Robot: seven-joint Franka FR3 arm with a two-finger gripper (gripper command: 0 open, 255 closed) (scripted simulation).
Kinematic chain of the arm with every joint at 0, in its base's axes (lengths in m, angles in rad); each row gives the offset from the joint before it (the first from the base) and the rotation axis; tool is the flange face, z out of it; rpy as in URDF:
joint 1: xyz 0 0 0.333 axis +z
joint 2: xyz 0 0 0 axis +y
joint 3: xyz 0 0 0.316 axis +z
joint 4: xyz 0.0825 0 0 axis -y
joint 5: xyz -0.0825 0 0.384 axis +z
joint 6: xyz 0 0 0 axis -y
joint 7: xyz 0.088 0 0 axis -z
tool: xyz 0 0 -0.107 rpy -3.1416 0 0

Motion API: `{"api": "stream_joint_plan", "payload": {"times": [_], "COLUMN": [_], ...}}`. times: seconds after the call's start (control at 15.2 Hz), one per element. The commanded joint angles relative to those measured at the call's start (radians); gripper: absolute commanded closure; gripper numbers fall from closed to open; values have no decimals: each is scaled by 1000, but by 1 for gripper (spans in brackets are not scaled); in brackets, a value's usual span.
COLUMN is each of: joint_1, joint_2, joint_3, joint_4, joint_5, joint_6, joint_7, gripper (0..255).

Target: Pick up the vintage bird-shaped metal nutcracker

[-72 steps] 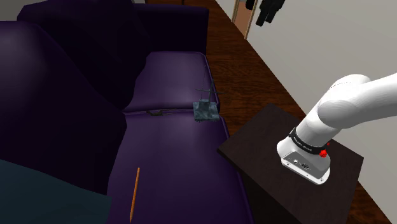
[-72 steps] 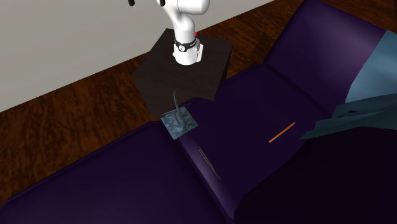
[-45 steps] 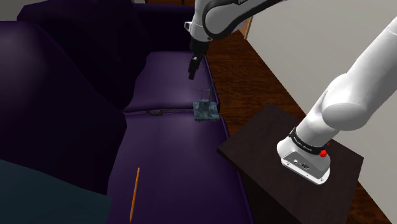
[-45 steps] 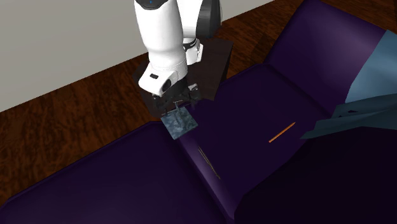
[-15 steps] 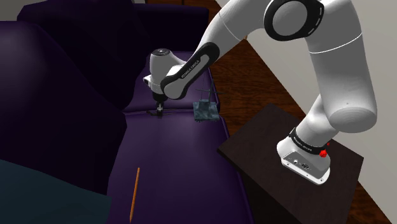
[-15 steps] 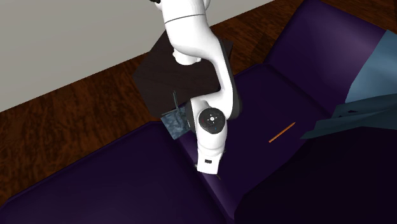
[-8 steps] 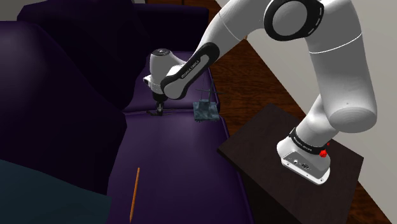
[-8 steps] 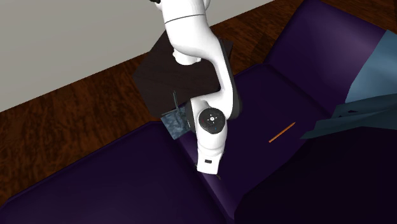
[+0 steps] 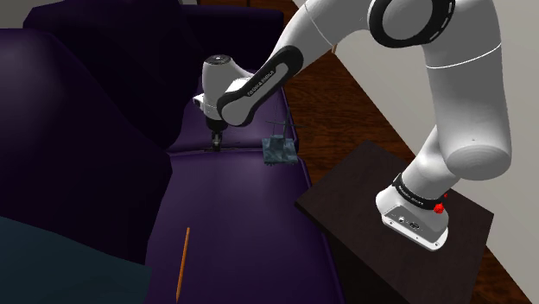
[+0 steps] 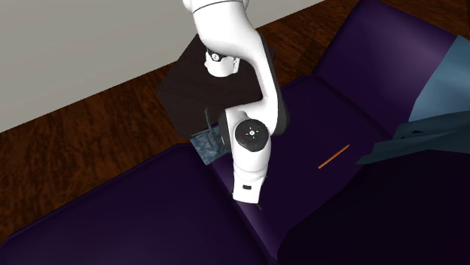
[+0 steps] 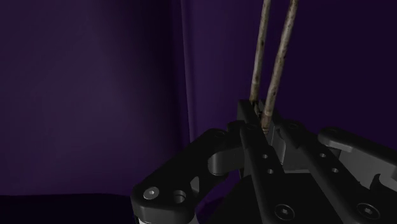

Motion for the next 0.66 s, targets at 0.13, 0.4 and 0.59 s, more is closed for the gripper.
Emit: {"api": "stream_joint_plan", "payload": {"times": [0.13, 0.4, 0.59], "joint_1": [-6, -13, -14], "joint_2": [-39, -77, -88], "joint_3": [9, 18, 20], "joint_4": [-2, -4, -4], "joint_5": [10, 20, 22], "joint_6": [-37, -73, -83], "joint_7": [-5, -11, -13], "gripper": [255, 255, 255]}}
